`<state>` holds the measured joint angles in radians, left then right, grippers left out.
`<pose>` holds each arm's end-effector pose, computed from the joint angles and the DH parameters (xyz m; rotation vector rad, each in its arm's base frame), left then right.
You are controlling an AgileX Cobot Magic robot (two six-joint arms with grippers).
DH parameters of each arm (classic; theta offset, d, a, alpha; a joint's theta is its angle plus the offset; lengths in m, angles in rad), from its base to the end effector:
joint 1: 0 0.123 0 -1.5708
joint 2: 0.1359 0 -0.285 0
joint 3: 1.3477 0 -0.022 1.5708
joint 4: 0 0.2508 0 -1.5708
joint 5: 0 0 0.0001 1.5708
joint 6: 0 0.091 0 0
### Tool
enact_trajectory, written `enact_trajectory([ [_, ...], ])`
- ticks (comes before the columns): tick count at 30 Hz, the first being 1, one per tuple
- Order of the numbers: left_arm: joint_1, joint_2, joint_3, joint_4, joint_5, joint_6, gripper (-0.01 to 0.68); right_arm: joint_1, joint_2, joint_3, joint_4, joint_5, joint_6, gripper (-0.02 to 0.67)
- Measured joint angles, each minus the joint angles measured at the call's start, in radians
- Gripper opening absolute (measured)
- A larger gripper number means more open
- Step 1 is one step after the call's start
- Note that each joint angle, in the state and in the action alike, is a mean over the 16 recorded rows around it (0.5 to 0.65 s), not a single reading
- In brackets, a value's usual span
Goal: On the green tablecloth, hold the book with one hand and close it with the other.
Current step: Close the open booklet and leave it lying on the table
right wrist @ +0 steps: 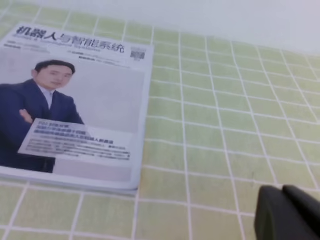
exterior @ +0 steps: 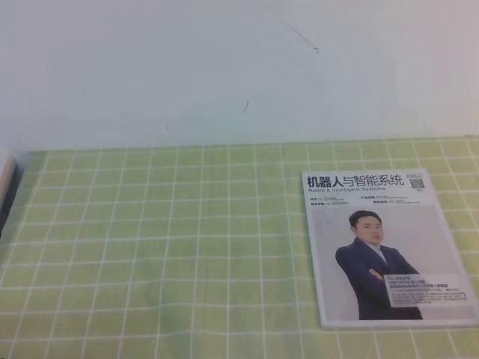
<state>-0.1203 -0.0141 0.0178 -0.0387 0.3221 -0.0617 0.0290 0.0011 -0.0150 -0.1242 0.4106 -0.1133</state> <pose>0.0531 -0.0075 0.1789 0.0286 1.8121 -0.1665 0.0517 -0.0030 0.1816 -0.2065 1.8698 -0.1826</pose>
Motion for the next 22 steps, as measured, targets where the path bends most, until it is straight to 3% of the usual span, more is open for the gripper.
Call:
enact_trajectory([
  [22, 0.0, 0.0, 0.0, 0.0, 0.003, 0.0, -0.003, -0.018, -0.012, 0.032, -0.01, -0.051, 0.04, -0.004],
])
